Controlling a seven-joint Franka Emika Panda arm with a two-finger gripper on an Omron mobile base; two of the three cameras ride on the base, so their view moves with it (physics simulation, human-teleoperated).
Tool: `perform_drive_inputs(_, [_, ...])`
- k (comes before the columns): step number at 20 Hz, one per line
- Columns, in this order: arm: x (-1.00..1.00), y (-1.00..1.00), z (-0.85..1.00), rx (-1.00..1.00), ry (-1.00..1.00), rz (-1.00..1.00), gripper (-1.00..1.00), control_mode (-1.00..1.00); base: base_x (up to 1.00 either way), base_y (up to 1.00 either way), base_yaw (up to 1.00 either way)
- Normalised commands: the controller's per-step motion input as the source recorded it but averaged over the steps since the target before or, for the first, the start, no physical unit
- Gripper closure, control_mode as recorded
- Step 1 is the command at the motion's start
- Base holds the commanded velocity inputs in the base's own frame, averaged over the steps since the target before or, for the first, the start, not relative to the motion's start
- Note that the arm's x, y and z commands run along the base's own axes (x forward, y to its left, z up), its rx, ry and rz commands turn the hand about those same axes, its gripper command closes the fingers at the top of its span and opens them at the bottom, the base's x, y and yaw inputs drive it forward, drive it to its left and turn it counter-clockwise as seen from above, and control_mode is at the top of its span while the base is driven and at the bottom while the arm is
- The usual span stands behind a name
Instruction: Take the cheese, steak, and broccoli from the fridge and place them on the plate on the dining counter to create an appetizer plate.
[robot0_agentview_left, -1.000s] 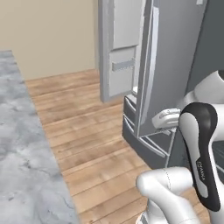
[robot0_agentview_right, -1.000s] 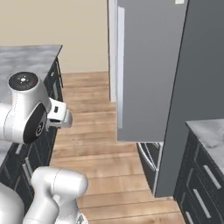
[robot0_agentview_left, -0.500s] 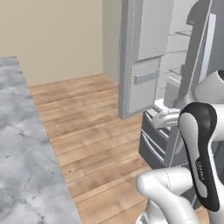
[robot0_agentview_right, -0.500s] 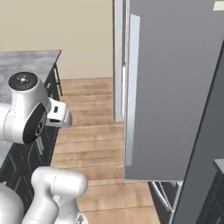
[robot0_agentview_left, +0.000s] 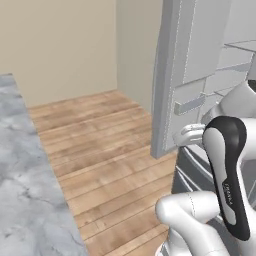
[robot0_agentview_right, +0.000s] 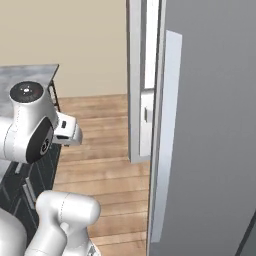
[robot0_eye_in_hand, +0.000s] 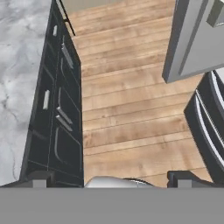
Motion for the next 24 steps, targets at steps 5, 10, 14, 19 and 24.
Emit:
perform_drive_inputs(5, [0.00, 0.00, 0.00, 0.00, 0.00, 0.00, -1.00, 1.00, 0.44, -0.04, -0.22])
perform_drive_inputs(10, [0.00, 0.00, 0.00, 0.00, 0.00, 0.00, -1.00, 1.00, 0.27, -0.22, -0.28])
perform_drive_inputs(14, [0.00, 0.00, 0.00, 0.00, 0.00, 0.00, -1.00, 1.00, 0.62, -0.09, -0.30])
perform_drive_inputs(19, [0.00, 0.00, 0.00, 0.00, 0.00, 0.00, -1.00, 1.00, 0.64, -0.20, -0.30])
perform_drive_inputs(24, [0.00, 0.00, 0.00, 0.00, 0.00, 0.00, -1.00, 1.00, 0.30, -0.30, -0.34])
